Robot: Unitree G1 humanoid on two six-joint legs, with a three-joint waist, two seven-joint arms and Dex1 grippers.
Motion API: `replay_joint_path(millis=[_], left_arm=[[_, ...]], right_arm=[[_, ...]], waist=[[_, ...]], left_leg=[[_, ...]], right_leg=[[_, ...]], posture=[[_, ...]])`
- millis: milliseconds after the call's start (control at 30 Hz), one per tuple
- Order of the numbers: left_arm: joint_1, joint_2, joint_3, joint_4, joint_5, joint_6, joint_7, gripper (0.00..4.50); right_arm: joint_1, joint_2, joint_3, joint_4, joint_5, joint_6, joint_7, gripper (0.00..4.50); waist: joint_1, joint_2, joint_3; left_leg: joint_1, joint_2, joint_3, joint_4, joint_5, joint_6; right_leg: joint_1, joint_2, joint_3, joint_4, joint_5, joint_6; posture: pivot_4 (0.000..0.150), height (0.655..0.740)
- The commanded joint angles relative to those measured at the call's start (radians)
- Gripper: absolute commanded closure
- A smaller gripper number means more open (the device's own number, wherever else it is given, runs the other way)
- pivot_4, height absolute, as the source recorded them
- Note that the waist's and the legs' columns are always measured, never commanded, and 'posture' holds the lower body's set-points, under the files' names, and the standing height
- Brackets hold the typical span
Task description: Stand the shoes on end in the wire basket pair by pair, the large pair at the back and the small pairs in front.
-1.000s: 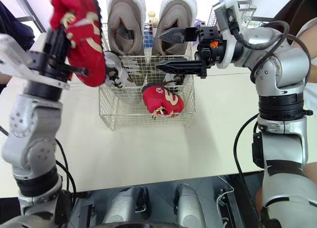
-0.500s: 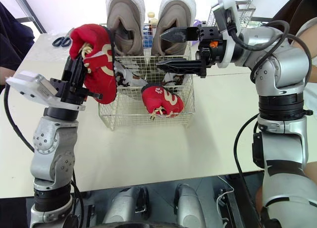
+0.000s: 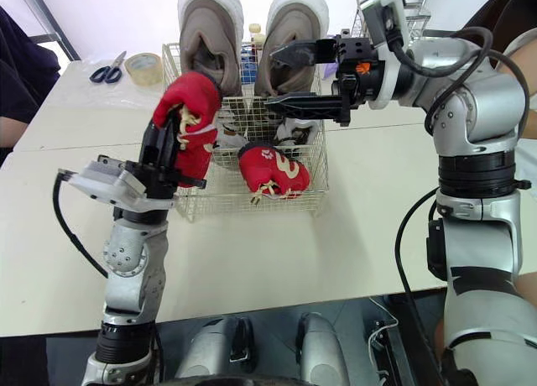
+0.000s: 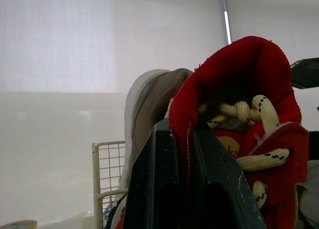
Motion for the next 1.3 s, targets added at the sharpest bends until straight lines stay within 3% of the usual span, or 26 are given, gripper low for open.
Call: replay_joint_path(millis=[33,433,833,867,900,1100,1133,1300], left_arm=[[0.046,-0.019,-0.003,0.098,0.025,-0.049,0.022,4.46],[0.079,-0.084,-0.052,0.076,0.027,-0.043,0.05,4.46],[0.227,-0.048,-0.021,0.115,0.022,-0.075,0.041,4.46],[0.242,-0.041,-0.015,0.11,0.019,-0.075,0.04,3.68],[0.255,-0.036,-0.011,0.105,0.016,-0.072,0.04,3.35],[0.325,-0.004,0.004,0.054,-0.001,-0.041,0.035,0.33],[0.342,0.009,0.011,0.031,-0.009,-0.022,0.029,0.04],[0.413,0.104,0.052,-0.093,-0.076,0.05,-0.033,0.04]], right_arm=[[-0.046,-0.027,-0.01,-0.012,-0.002,0.015,0.01,0.0],[-0.048,-0.041,-0.005,-0.037,0.005,0.059,0.009,0.0],[-0.043,-0.017,0.0,-0.025,0.002,0.048,0.016,0.0],[-0.041,-0.013,-0.001,-0.026,0.003,0.048,0.014,0.0],[-0.039,-0.01,-0.002,-0.026,0.004,0.047,0.014,0.0],[-0.03,0.004,-0.008,-0.024,0.004,0.034,0.016,0.0],[-0.026,0.002,-0.012,-0.026,0.007,0.035,0.016,0.0],[0.025,-0.018,-0.033,-0.051,0.021,0.045,0.011,0.0]], waist=[[0.0,0.002,-0.002],[0.003,0.007,-0.004],[-0.001,0.007,-0.005],[-0.002,0.007,-0.005],[-0.002,0.007,-0.004],[-0.007,0.008,-0.004],[-0.009,0.008,-0.004],[-0.009,0.009,-0.004]], left_leg=[[0.0,0.0,0.0,0.0,0.0,0.0],[0.002,-0.003,0.0,0.0,-0.006,0.009],[0.002,-0.003,0.0,0.0,-0.007,0.01],[0.002,-0.003,0.0,0.0,-0.007,0.01],[0.002,-0.003,0.0,0.0,-0.007,0.01],[0.002,-0.003,0.0,0.0,-0.007,0.01],[0.002,-0.003,0.0,0.0,-0.007,0.01],[0.002,-0.002,0.0,-0.001,-0.007,0.01]], right_leg=[[0.0,0.0,0.0,0.0,0.0,0.0],[0.001,-0.005,-0.002,0.0,0.0,0.0],[0.002,-0.006,-0.002,-0.001,0.0,-0.001],[0.002,-0.007,-0.002,-0.001,0.0,-0.001],[0.002,-0.008,-0.002,-0.001,0.0,-0.001],[0.001,-0.008,-0.002,0.0,-0.001,-0.002],[0.001,-0.008,-0.002,0.0,-0.001,-0.002],[0.0,-0.008,-0.003,0.0,-0.002,-0.003]], posture=[[0.15,0.74],[0.15,0.74],[0.15,0.74],[0.15,0.74],[0.15,0.74],[0.15,0.74],[0.15,0.74],[0.15,0.74]])
